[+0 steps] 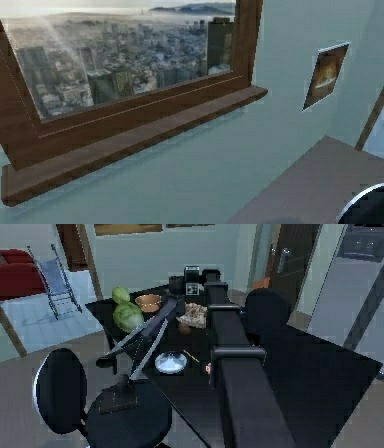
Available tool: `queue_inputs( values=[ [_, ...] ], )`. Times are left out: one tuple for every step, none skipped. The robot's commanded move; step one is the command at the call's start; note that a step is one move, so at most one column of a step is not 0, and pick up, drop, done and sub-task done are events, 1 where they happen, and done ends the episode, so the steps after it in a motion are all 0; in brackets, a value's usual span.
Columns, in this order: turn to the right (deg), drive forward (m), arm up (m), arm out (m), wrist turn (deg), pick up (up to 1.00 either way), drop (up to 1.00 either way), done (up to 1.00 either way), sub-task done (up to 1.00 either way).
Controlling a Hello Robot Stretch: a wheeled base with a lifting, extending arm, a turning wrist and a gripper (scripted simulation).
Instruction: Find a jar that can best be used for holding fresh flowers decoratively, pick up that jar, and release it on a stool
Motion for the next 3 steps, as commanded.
queue_inputs(
  values=[
    [0.0, 0.0, 0.0, 0.0, 45.0, 0.0, 0.0, 0.0, 0.0],
    [0.0, 0.0, 0.0, 0.0, 45.0, 0.0, 0.0, 0.0, 0.0],
    [0.0, 0.0, 0.0, 0.0, 30.0, 0.0, 0.0, 0.0, 0.0]
  ],
)
